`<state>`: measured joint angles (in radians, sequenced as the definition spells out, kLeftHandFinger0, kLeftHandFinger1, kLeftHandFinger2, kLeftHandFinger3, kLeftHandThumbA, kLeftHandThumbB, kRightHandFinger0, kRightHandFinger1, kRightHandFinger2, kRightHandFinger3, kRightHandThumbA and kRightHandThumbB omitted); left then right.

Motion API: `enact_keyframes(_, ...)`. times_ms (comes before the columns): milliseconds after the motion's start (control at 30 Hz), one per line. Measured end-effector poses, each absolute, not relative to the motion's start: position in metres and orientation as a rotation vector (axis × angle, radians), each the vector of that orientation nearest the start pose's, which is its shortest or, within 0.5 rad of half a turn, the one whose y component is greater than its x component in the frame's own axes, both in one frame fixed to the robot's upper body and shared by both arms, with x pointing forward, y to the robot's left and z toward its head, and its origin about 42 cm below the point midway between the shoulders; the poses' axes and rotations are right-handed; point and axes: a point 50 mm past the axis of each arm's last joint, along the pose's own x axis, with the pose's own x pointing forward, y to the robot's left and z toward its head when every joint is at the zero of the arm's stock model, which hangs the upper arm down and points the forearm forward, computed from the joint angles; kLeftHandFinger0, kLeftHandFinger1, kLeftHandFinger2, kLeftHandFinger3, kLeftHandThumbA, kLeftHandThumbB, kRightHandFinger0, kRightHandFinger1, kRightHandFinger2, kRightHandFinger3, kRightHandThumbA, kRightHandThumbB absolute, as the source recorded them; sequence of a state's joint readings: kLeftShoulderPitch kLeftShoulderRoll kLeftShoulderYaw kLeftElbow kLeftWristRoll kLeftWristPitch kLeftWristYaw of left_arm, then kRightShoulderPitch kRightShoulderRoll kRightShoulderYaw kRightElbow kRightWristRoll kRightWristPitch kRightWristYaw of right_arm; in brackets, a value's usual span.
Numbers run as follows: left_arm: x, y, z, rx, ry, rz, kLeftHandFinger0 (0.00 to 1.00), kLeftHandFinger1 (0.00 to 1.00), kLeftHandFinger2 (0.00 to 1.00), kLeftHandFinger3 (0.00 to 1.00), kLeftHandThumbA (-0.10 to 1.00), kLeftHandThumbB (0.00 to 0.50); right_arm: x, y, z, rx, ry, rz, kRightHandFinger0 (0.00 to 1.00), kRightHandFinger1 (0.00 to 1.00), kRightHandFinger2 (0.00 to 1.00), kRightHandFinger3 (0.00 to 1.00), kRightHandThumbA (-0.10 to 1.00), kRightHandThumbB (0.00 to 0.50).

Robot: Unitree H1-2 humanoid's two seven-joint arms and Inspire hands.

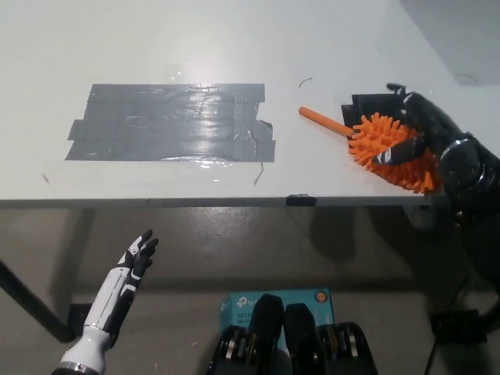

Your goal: An orange duster is kept infront of the robot in the middle of the table and the robot extends its right arm to grab the duster, picks it up and hands it to a person

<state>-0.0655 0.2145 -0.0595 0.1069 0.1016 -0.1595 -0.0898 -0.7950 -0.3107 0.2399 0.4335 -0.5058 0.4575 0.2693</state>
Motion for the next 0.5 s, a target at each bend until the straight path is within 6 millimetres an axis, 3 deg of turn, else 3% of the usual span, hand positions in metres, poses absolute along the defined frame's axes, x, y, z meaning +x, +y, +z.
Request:
enact_keyframes(300, 0.306, 0.258, 0.101, 0.325, -0.11, -0.176, 1.0, 1.0, 1.0, 1.0, 1.0, 0.145, 0.51, -0.229, 0.241, -0.922, 0.24, 0.209, 1.0, 1.0, 1.0, 1.0, 1.0, 0.44)
enact_keyframes(500, 0.307, 0.258, 0.102, 0.332, -0.115, -0.177, 1.0, 1.0, 1.0, 1.0, 1.0, 0.152, 0.517, -0.233, 0.24, -0.934, 0.279, 0.214, 1.0, 1.0, 1.0, 1.0, 1.0, 0.404)
